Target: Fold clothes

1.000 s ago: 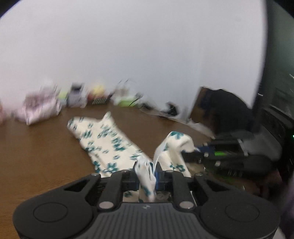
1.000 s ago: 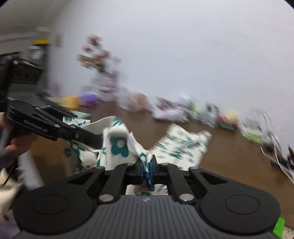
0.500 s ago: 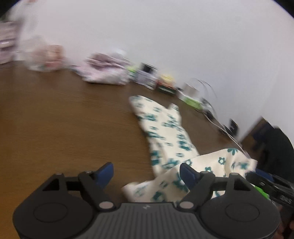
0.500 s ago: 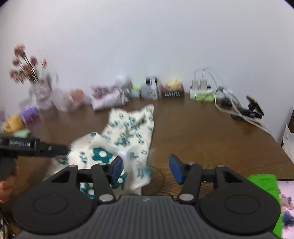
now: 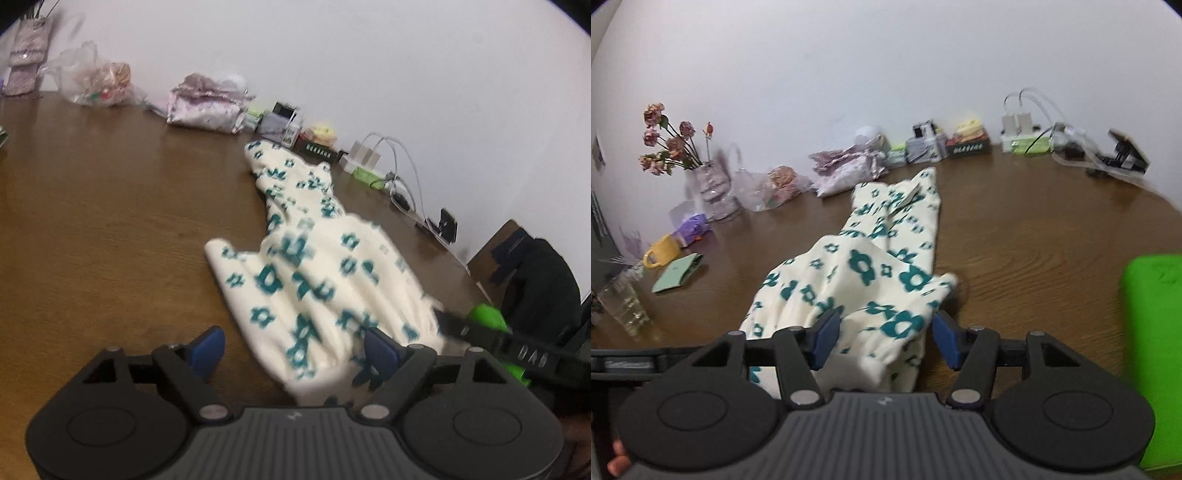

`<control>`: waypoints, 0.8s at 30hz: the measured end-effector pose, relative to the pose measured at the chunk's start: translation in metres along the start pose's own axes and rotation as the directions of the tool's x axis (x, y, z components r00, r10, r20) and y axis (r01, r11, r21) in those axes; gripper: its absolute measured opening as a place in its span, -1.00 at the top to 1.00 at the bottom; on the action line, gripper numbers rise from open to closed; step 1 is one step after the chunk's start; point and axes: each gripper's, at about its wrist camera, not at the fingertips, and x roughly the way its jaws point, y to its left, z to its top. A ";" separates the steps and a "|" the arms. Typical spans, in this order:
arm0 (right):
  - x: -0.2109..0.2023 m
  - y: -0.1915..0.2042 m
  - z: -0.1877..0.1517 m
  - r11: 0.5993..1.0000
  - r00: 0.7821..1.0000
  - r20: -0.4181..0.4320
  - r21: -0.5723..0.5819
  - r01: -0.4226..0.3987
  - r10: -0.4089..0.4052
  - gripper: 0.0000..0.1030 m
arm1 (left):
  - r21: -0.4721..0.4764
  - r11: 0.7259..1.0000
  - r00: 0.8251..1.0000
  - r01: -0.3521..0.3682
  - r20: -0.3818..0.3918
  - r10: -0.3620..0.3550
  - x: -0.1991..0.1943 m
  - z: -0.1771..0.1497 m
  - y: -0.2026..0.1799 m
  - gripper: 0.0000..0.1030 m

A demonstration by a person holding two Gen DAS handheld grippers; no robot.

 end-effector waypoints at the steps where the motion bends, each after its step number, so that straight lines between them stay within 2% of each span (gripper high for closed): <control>1: 0.003 -0.002 -0.001 1.000 1.000 -0.010 0.017 -0.011 0.012 0.13 | 0.004 1.000 1.000 0.017 -0.008 -0.017 -0.001 0.000 0.000 -0.47; 2: 0.005 -0.004 -0.002 0.999 0.999 -0.018 0.036 -0.031 0.032 0.23 | 0.008 0.999 0.999 0.035 -0.016 -0.035 -0.001 0.001 -0.001 -0.19; 3: 0.007 -0.007 -0.003 0.997 0.998 -0.026 0.060 -0.056 0.058 0.47 | 0.012 0.999 0.998 0.052 -0.024 -0.052 -0.002 0.001 -0.001 0.02; 4: 0.009 -0.010 -0.003 0.993 0.996 -0.034 0.087 -0.077 0.081 0.64 | 0.016 0.997 0.997 0.070 -0.032 -0.069 -0.002 0.001 -0.001 0.45; 5: 0.010 -0.011 -0.003 0.990 0.994 -0.042 0.104 -0.094 0.098 0.67 | 0.019 0.996 0.995 0.087 -0.041 -0.087 -0.003 0.001 -0.001 0.73; 8: 0.000 -0.009 -0.006 0.984 0.986 -0.080 0.108 -0.139 0.148 0.78 | 0.029 0.990 0.988 0.140 -0.066 -0.138 -0.005 0.002 -0.002 0.86; 10: -0.014 -0.005 -0.010 0.979 0.976 -0.108 0.100 -0.177 0.188 0.79 | 0.042 0.984 0.983 0.171 -0.078 -0.168 -0.009 0.002 -0.003 0.87; 12: -0.034 -0.002 -0.019 0.975 0.969 -0.128 0.093 -0.201 0.212 0.78 | 0.094 0.978 0.982 0.184 -0.069 -0.178 -0.027 -0.002 -0.005 0.76; 13: -0.043 -0.003 -0.022 0.975 0.970 -0.125 0.105 -0.196 0.208 0.72 | 0.106 0.979 0.984 0.173 -0.060 -0.167 -0.033 -0.003 -0.006 0.54; 14: -0.050 -0.004 -0.024 0.978 0.976 -0.113 0.114 -0.174 0.187 0.67 | 0.087 0.989 0.992 0.122 -0.045 -0.119 -0.034 -0.003 -0.004 -0.04; 15: -0.055 -0.005 -0.024 0.983 0.983 -0.098 0.113 -0.143 0.154 0.56 | 0.067 0.995 0.997 0.072 -0.030 -0.070 -0.034 -0.002 -0.003 -0.29; 16: -0.061 -0.006 -0.025 0.987 0.989 -0.084 0.113 -0.110 0.120 0.41 | 0.043 0.999 0.999 0.032 -0.014 -0.031 -0.035 0.000 -0.001 -0.43; 18: -0.070 -0.004 -0.022 0.992 0.996 -0.045 0.097 -0.076 0.081 0.23 | -0.016 1.000 1.000 0.008 0.016 -0.007 -0.039 0.006 0.002 -0.39; 19: -0.075 -0.001 -0.019 0.994 0.997 -0.022 0.085 -0.071 0.073 0.19 | -0.023 1.000 1.000 0.020 0.021 -0.019 -0.041 0.009 0.002 -0.39; 20: -0.079 0.004 -0.016 0.995 0.998 0.002 0.065 -0.069 0.069 0.14 | -0.018 0.999 0.999 0.031 0.035 -0.031 -0.044 0.011 -0.001 -0.39; 22: -0.084 0.015 -0.013 0.998 0.997 0.042 0.001 -0.062 0.062 -0.23 | 0.011 0.999 0.998 0.045 0.037 -0.045 -0.043 0.013 -0.008 -0.43; 24: -0.073 0.021 -0.011 0.997 0.997 0.021 -0.021 -0.071 0.072 -0.37 | 0.038 0.998 0.999 0.049 0.001 -0.049 -0.030 0.010 -0.018 -0.44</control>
